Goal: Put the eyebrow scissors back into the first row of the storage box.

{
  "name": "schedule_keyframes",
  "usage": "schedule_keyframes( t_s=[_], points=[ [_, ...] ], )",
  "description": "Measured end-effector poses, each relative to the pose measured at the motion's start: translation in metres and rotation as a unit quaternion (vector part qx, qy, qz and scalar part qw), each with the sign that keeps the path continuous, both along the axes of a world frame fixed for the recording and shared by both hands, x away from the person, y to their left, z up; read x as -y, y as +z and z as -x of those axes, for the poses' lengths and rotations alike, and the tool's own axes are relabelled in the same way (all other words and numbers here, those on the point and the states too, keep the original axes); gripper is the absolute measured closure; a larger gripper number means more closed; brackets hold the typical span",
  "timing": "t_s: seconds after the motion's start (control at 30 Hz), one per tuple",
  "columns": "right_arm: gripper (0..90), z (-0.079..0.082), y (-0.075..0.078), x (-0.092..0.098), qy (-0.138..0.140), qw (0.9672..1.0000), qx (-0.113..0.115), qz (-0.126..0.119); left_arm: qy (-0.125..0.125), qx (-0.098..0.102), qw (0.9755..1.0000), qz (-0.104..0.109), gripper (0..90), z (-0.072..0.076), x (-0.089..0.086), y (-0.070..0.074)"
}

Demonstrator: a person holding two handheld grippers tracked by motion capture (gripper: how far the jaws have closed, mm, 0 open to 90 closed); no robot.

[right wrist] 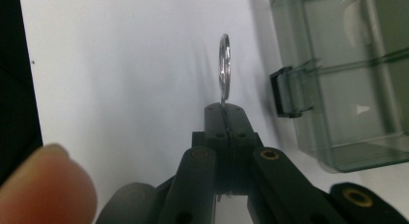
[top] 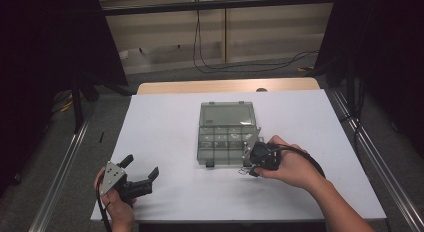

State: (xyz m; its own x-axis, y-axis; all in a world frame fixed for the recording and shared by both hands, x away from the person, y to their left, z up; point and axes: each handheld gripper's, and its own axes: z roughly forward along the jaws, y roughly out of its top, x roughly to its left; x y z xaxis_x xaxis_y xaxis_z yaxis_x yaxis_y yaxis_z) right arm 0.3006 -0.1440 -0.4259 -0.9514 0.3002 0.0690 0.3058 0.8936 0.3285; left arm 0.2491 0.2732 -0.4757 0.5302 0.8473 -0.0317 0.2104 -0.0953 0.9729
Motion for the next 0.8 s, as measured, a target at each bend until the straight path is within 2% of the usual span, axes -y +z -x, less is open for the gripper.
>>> schedule_keyframes(
  t_s=[0.03,0.37,0.47,0.67,0.8],
  points=[
    [90.0,0.0,0.002,-0.001,-0.007,1.0,-0.003,0.001,0.0,0.001,1.0,0.002,0.0,0.0,0.0,0.0],
    [90.0,-0.012,0.021,-0.005,-0.007,0.9998,0.006,-0.016,-0.01,0.005,0.9999,0.0,0.0,0.0,-0.001,0.0],
    [90.0,-0.016,0.025,-0.006,-0.012,0.9998,0.001,-0.017,-0.016,0.006,0.9999,0.0,0.0,0.0,-0.001,0.0],
    [90.0,-0.024,0.032,-0.006,-0.008,0.9996,0.005,-0.027,-0.016,0.008,0.9998,0.005,0.0,0.001,0.0,0.0],
    [90.0,-0.029,0.034,-0.006,-0.014,0.9995,0.005,-0.028,-0.022,0.008,0.9997,0.002,0.0,0.001,-0.001,0.0]
  ],
)
